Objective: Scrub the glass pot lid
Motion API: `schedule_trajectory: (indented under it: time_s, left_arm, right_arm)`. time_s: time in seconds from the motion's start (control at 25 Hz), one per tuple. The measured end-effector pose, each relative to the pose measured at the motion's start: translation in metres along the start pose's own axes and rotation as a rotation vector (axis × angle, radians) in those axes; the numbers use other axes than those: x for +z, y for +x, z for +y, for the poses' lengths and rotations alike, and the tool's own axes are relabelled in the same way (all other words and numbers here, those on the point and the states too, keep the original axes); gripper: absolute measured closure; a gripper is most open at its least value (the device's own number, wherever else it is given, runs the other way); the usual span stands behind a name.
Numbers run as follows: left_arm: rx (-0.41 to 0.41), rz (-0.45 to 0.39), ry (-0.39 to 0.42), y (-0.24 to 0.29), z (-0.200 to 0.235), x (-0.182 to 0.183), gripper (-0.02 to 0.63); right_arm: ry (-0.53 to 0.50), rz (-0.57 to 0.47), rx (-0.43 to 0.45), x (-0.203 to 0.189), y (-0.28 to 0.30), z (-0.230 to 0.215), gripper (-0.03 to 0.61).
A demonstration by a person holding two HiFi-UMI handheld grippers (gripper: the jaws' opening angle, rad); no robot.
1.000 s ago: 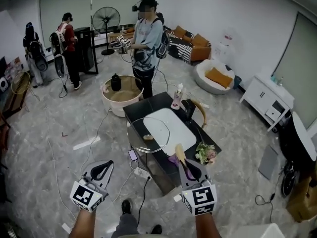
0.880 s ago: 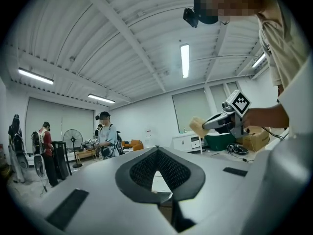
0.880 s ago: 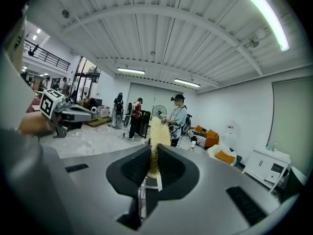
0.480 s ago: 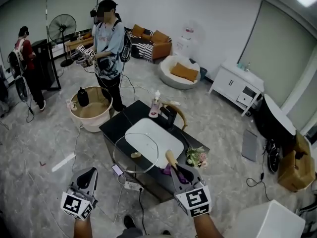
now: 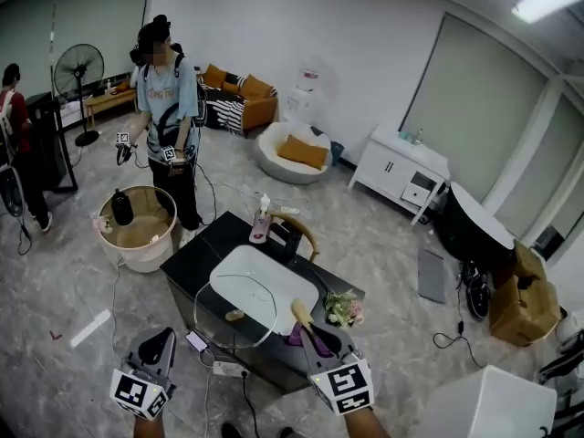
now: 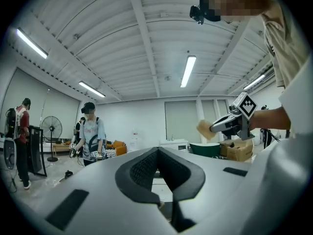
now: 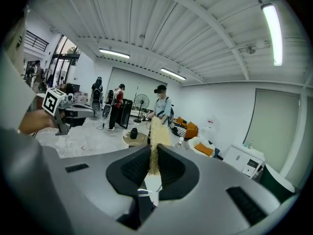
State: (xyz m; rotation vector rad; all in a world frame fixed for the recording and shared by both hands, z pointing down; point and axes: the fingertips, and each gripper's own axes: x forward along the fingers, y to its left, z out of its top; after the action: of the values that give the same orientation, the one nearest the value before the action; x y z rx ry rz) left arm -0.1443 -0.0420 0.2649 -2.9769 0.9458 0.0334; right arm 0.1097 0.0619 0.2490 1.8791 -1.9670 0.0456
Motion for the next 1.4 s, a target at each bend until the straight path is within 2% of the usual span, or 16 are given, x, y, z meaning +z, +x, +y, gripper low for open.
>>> schedule_trajectory:
  time_s: [0.08, 0.2, 0.36, 0.44, 0.56, 0.76, 0.96, 1.2, 1.4]
  left_arm:
    - [-0.007, 0.005, -0.008, 0.0, 0.003, -0.008, 0.598]
    - [0.024, 0.009, -0.04, 0.004, 0.007, -0.015, 0.598]
    - [0.034, 0.045, -0.013, -0.001, 0.026, -0.029, 0.598]
    - [0.072, 0.037, -0.021, -0.001, 0.031, -0.03, 0.598]
    - [0.151, 0.01, -0.02, 0.019, 0.04, -0.022, 0.598]
    - [0.198, 0.111, -0.017, 0.042, 0.045, -0.032, 0.598]
    - [0.272, 0.134, -0.005, 0.069, 0.052, -0.033, 0.598]
    - [0.359, 0.19, -0.071, 0.082, 0.041, -0.079, 0.598]
    - [0.365, 0.308, -0.105, 0.088, 0.05, -0.114, 0.598]
  right_arm:
    - [0.003, 0.019, -0.002, -0.006, 0.004, 0.001, 0.54]
    - [-0.009, 0.036, 0.022, -0.01, 0.019, -0.002, 0.54]
    - [0.02, 0.045, 0.047, -0.019, 0.042, 0.011, 0.54]
    - [-0.005, 0.021, 0.067, -0.018, 0.056, 0.004, 0.54]
    - [-0.057, -0.027, 0.122, 0.008, 0.092, -0.016, 0.54]
    - [-0.012, 0.008, 0.242, -0.008, 0.145, -0.018, 0.54]
    - [-0.017, -0.011, 0.339, -0.009, 0.187, -0.031, 0.54]
    - [-0.044, -0.015, 0.43, -0.025, 0.219, -0.046, 0.54]
    - [0.021, 0.013, 0.45, -0.043, 0.244, -0.053, 0.54]
